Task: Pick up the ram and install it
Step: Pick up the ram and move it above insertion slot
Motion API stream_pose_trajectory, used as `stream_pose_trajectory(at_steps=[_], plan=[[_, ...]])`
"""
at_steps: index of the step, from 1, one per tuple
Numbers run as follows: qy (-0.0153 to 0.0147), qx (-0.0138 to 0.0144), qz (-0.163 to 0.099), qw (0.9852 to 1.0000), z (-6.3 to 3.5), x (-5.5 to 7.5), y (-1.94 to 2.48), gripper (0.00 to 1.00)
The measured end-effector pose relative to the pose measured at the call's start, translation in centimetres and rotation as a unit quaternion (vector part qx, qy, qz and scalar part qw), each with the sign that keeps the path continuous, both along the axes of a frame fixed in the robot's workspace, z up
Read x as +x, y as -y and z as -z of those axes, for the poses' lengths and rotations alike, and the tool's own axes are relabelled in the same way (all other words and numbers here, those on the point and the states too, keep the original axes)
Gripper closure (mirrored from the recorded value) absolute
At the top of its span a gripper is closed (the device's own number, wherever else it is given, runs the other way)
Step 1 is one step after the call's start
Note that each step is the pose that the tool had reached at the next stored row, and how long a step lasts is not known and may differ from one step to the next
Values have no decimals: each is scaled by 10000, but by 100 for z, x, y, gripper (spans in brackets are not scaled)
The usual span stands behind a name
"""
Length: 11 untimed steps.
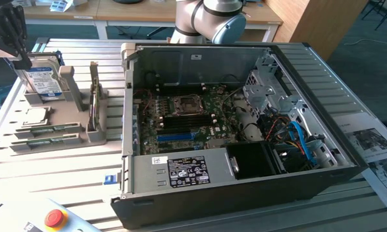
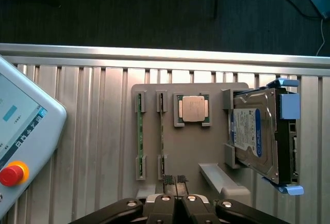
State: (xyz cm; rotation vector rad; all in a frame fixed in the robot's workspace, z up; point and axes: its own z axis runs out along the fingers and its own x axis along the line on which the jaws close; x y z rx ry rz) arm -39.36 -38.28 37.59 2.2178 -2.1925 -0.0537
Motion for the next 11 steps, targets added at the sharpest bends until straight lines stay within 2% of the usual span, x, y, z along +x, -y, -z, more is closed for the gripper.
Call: stream_pose_trajectory(at_steps=[11], plan=[[0, 0, 0, 10000, 30, 0, 0, 90]])
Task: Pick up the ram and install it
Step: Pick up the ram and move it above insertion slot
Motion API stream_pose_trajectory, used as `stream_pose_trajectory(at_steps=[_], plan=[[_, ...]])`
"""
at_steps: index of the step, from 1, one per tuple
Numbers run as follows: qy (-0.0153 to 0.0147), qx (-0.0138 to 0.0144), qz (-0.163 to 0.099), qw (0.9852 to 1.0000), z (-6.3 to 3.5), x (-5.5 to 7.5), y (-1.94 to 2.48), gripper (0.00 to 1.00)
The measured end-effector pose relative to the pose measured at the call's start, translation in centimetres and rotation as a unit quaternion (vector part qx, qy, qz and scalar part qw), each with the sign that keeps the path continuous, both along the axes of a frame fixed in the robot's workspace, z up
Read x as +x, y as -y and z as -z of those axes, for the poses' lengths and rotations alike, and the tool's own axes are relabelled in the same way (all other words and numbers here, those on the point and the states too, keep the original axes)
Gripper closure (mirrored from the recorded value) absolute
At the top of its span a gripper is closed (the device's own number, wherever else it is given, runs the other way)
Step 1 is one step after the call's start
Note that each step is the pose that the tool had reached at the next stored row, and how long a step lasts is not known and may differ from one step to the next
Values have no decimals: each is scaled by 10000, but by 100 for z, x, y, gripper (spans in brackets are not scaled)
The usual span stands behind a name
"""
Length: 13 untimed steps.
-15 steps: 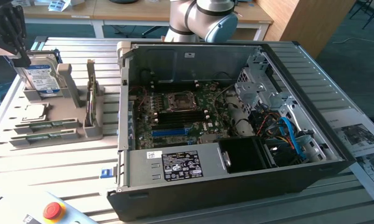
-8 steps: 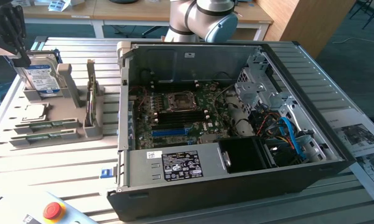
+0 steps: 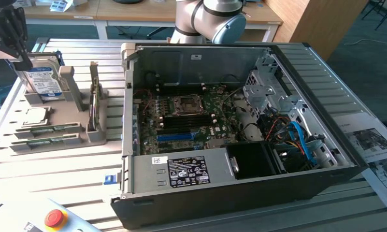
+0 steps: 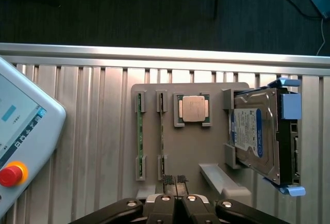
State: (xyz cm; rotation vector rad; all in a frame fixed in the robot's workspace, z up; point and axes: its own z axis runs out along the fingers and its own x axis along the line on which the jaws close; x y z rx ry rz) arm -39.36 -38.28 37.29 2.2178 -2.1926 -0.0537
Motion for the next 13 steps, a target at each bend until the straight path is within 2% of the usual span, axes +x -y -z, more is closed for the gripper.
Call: stream_pose_trajectory(at_steps=[13], plan=[[0, 0, 0, 10000, 144, 0, 0, 90]])
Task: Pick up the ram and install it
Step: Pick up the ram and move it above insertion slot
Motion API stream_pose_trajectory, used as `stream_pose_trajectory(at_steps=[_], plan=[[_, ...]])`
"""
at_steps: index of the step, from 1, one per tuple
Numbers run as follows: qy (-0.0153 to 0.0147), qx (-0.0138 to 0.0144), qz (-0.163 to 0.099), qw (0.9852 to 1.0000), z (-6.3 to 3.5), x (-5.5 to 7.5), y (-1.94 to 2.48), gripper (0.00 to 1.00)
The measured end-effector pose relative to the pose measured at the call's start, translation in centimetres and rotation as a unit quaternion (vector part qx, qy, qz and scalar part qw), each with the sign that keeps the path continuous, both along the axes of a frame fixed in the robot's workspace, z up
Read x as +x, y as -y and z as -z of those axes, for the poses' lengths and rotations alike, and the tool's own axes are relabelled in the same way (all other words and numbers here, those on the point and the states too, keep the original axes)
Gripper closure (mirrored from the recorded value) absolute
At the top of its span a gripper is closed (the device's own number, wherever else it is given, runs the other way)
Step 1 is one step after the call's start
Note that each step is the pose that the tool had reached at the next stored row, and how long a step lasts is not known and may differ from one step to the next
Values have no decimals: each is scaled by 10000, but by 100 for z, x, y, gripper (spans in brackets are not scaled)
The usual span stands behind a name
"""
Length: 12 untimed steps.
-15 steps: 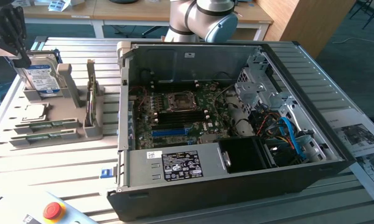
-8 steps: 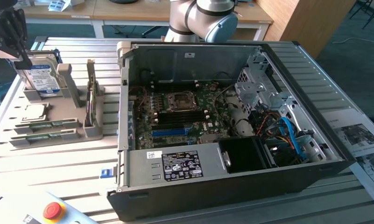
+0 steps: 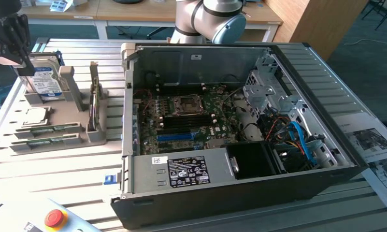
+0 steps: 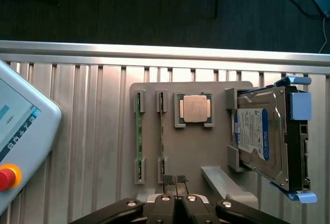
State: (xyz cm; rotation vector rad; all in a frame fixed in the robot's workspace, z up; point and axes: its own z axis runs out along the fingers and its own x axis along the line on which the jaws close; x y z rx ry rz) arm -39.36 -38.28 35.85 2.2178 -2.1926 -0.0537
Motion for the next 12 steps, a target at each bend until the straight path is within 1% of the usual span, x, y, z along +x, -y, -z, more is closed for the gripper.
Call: stream_pose_trajectory(at_steps=[5, 9, 12], plan=[[0, 0, 0, 10000, 125, 0, 0, 90], [0, 0, 0, 10000, 180, 0, 0, 90], [-1, 0, 0, 10000, 186, 0, 0, 90]])
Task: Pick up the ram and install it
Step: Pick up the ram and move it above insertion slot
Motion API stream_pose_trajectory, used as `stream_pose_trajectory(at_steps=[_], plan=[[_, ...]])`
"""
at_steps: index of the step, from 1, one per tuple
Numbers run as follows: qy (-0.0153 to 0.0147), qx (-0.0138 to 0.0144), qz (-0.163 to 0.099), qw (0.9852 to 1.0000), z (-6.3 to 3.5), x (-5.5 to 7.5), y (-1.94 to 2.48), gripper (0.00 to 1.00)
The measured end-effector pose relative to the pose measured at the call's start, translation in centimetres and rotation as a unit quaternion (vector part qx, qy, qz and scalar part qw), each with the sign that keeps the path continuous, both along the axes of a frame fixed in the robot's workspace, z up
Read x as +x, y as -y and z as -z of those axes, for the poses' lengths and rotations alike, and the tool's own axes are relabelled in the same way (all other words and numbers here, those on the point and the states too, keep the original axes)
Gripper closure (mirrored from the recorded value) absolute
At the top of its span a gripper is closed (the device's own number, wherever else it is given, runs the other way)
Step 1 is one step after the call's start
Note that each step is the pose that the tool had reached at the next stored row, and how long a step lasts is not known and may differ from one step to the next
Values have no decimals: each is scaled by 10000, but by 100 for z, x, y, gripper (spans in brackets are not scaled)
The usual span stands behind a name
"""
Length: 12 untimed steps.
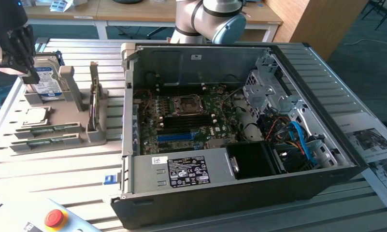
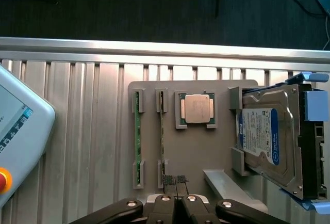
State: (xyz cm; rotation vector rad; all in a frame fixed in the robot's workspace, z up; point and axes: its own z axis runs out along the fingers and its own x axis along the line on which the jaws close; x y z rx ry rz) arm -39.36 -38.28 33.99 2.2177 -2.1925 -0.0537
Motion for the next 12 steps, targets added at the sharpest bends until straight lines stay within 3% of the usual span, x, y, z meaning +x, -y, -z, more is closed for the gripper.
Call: stream_pose_trajectory(at_steps=[11, 12], plan=[[0, 0, 0, 10000, 1, 0, 0, 89], [0, 0, 0, 10000, 0, 0, 0, 84]])
